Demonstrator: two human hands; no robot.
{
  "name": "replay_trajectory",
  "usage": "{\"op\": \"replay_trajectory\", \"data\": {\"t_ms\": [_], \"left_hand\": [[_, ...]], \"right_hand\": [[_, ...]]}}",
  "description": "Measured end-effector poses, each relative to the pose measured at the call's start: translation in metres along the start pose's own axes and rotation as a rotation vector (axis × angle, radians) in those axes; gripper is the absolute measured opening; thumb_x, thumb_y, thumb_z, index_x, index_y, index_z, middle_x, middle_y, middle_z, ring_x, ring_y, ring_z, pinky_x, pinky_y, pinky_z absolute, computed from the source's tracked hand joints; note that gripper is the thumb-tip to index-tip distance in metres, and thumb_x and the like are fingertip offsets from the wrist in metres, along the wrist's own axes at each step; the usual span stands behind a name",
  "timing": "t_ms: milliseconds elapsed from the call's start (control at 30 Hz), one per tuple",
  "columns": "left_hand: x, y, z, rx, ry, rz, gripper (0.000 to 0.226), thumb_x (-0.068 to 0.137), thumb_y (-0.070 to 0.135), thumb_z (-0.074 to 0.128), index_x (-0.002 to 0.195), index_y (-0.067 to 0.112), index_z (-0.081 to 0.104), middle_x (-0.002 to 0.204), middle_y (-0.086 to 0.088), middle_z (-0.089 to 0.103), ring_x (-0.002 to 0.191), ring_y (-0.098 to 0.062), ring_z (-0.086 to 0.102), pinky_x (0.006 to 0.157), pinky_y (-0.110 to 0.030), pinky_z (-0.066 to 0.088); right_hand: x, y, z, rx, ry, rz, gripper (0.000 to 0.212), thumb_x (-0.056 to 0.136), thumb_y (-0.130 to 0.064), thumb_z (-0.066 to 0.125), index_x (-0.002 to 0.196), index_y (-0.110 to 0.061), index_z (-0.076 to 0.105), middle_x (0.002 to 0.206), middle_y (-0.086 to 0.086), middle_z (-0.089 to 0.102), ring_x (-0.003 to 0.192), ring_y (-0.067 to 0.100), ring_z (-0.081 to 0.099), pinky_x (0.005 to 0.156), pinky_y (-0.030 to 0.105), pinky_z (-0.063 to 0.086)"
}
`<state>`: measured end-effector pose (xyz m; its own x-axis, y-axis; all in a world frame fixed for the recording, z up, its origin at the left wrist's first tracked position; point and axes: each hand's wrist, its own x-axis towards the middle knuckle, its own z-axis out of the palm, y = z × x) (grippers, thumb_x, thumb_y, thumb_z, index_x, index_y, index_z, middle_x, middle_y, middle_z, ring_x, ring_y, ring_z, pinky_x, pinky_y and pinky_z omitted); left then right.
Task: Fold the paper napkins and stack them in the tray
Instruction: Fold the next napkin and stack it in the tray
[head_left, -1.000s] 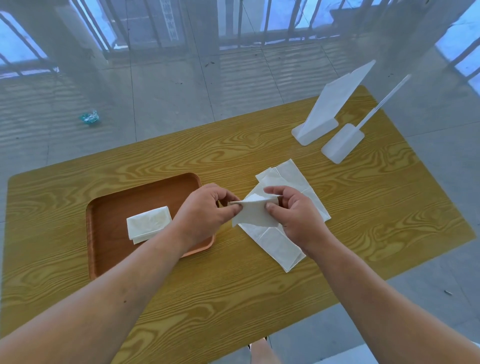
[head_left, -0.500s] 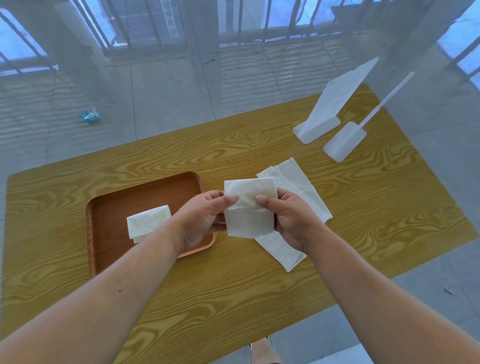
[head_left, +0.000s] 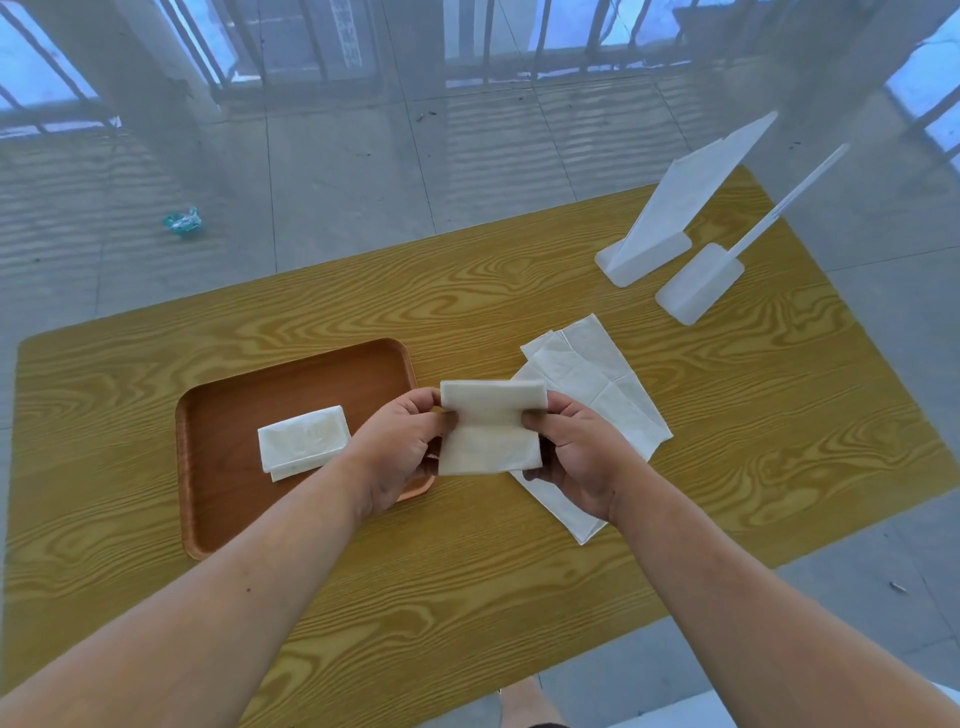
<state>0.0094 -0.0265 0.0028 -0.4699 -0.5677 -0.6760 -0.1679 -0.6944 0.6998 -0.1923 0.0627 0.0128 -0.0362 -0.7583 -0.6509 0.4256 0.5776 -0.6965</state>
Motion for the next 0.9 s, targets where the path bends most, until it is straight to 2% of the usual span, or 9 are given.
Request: {"op": "replay_trajectory", "data": {"t_ms": [100,200,233,300,400,533,633,733,900], "left_hand": [[0.0,0.002,-0.003,-0.028,0.008,-0.004,0.026,0.096,0.022,0.056,0.087,0.022,0.081,0.1,-0.009,0.072,0.08,-0.021,0.066,0.06,-0.031,0.055],[-0.001,0.003,-0.008,-0.097,-0.041,-0.034,0.036,0.082,0.048,0.063,0.095,0.019,0.079,0.092,-0.004,0.074,0.078,-0.018,0.069,0.063,-0.031,0.056],[0.0,0.002,-0.009,-0.072,-0.035,-0.025,0.033,0.082,0.048,0.07,0.096,0.02,0.079,0.09,-0.002,0.074,0.076,-0.016,0.07,0.062,-0.031,0.056],[0.003,-0.002,-0.01,0.014,0.001,0.03,0.016,0.084,0.027,0.08,0.099,0.021,0.078,0.084,0.003,0.073,0.074,-0.013,0.07,0.061,-0.029,0.057],[0.005,-0.006,-0.012,0.029,0.063,0.086,0.032,0.088,-0.001,0.077,0.112,0.019,0.072,0.089,-0.001,0.076,0.079,-0.016,0.074,0.067,-0.033,0.06],[0.003,-0.009,-0.023,0.021,0.09,0.116,0.039,0.087,0.0,0.08,0.12,0.017,0.069,0.094,-0.004,0.08,0.083,-0.018,0.076,0.066,-0.029,0.06],[-0.003,-0.014,-0.042,0.111,0.147,0.052,0.02,0.088,0.014,0.084,0.105,0.012,0.074,0.084,-0.002,0.079,0.072,-0.013,0.075,0.058,-0.023,0.056],[-0.012,-0.023,-0.072,0.24,0.186,-0.04,0.015,0.092,0.027,0.081,0.089,0.013,0.075,0.074,0.001,0.077,0.06,-0.008,0.068,0.054,-0.021,0.051],[-0.028,-0.032,-0.129,0.221,0.36,-0.05,0.01,0.1,0.016,0.07,0.097,0.015,0.079,0.082,0.0,0.076,0.068,-0.013,0.065,0.066,-0.028,0.054]], "right_hand": [[0.001,-0.001,0.0,-0.028,-0.008,-0.025,0.039,0.1,0.003,0.05,0.091,-0.016,0.082,0.117,0.012,0.074,0.091,0.027,0.068,0.069,0.033,0.057],[0.001,-0.001,0.0,-0.035,-0.007,-0.03,0.03,0.095,-0.009,0.052,0.094,-0.01,0.082,0.125,0.015,0.071,0.103,0.03,0.066,0.079,0.036,0.058],[0.001,-0.001,0.001,-0.024,-0.006,-0.029,0.03,0.091,-0.018,0.054,0.097,-0.008,0.082,0.125,0.015,0.07,0.101,0.029,0.067,0.078,0.035,0.058],[0.002,-0.001,0.003,0.003,-0.006,-0.012,0.035,0.089,-0.03,0.057,0.109,-0.011,0.079,0.12,0.014,0.07,0.095,0.027,0.067,0.074,0.036,0.056],[0.009,0.002,0.005,-0.021,0.059,0.014,0.03,0.1,-0.016,0.061,0.13,-0.021,0.064,0.117,0.014,0.068,0.091,0.026,0.067,0.071,0.036,0.056],[0.02,0.008,0.016,-0.123,0.093,0.152,0.024,0.097,-0.002,0.066,0.12,-0.006,0.069,0.1,0.013,0.071,0.079,0.022,0.069,0.061,0.032,0.056],[0.032,0.014,0.03,-0.163,0.115,0.146,0.01,0.096,-0.004,0.068,0.103,-0.008,0.074,0.085,0.007,0.071,0.071,0.017,0.067,0.057,0.029,0.056],[0.047,0.021,0.054,-0.219,0.118,0.122,0.008,0.098,-0.008,0.068,0.098,-0.012,0.075,0.084,0.005,0.071,0.072,0.017,0.066,0.059,0.03,0.056],[0.073,0.038,0.109,-0.408,0.058,0.09,0.013,0.094,-0.005,0.068,0.098,-0.013,0.078,0.091,0.007,0.076,0.079,0.018,0.071,0.068,0.033,0.061]]}}
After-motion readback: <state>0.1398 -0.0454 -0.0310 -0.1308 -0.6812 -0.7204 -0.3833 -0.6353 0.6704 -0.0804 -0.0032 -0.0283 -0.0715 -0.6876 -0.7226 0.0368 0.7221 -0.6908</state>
